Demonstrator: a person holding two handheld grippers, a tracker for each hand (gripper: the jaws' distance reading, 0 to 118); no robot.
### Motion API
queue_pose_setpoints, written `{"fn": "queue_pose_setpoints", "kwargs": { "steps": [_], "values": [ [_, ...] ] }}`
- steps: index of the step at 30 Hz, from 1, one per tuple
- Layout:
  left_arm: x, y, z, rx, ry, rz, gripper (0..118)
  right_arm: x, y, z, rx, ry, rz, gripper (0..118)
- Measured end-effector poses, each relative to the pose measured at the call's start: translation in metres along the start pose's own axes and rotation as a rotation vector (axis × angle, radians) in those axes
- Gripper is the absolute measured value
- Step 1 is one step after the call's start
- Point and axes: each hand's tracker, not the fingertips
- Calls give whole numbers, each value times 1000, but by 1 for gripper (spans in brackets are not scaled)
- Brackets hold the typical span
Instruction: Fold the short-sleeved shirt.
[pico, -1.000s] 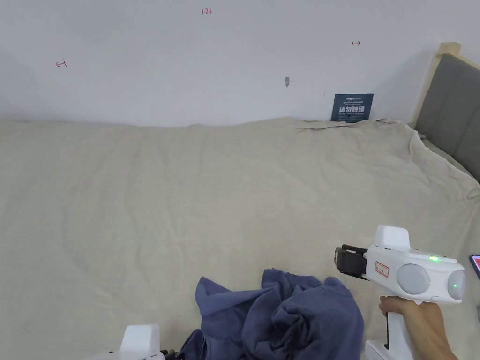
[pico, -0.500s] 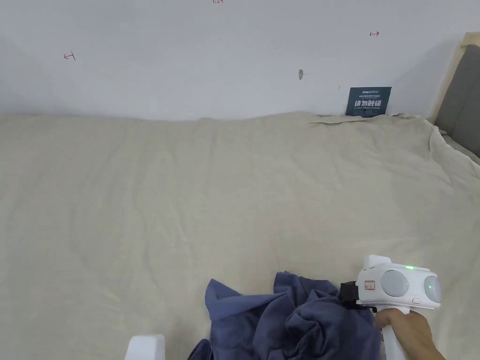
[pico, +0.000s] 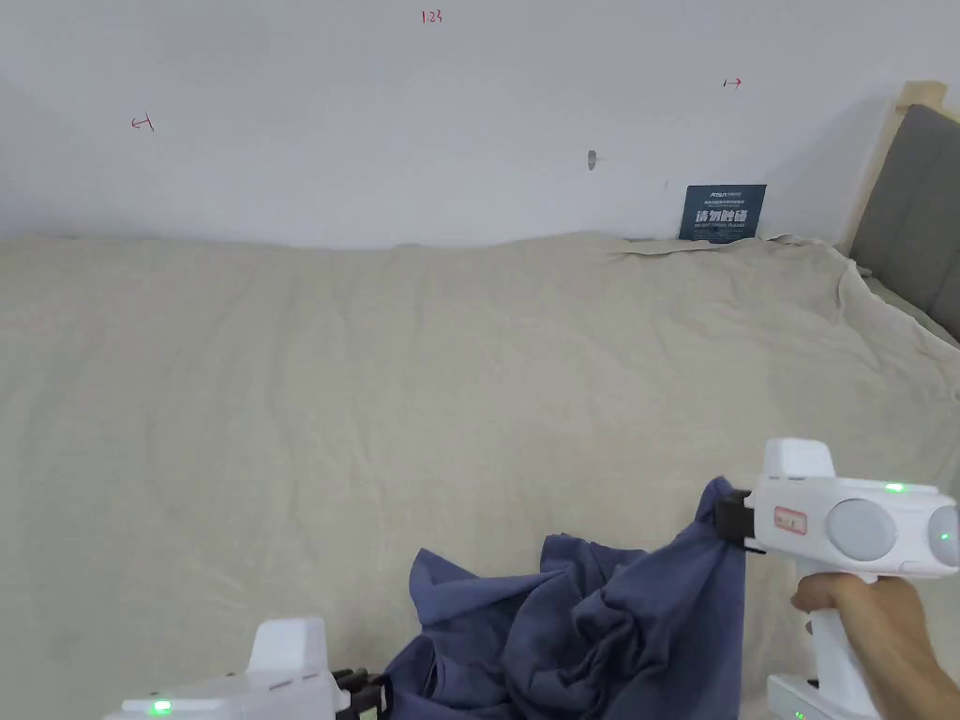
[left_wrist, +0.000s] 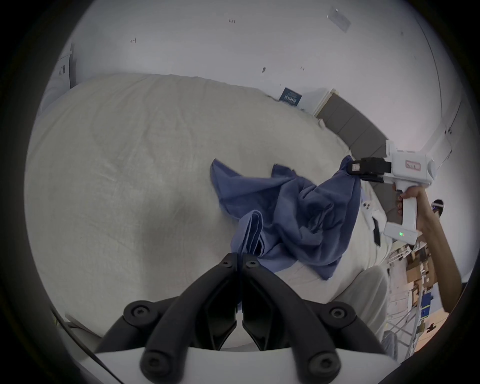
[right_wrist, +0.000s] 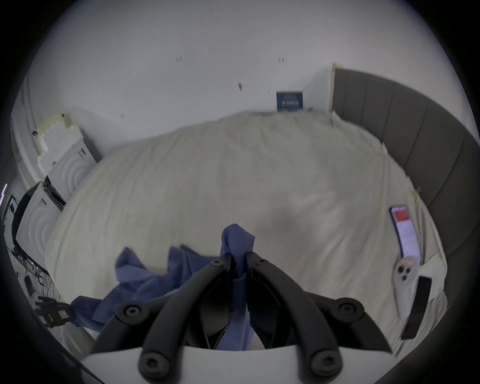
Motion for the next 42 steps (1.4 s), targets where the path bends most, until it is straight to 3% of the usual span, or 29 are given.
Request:
{"fn": "queue_pose_setpoints", "kwargs": {
  "steps": [8, 21, 34, 42],
  "values": [
    [0, 76, 47, 202, 6, -12, 0, 18, 54, 80, 216, 6, -6, 8],
    [-7, 239, 146, 503, 127, -10, 0, 34, 141, 136, 372, -68, -25, 8],
    [0, 364, 150, 584, 267, -30, 0, 16, 221, 117, 431, -109, -41, 8],
    [-21, 375, 133, 580, 307, -56, 0, 16, 223, 76, 404, -101, -59, 8]
  ]
}}
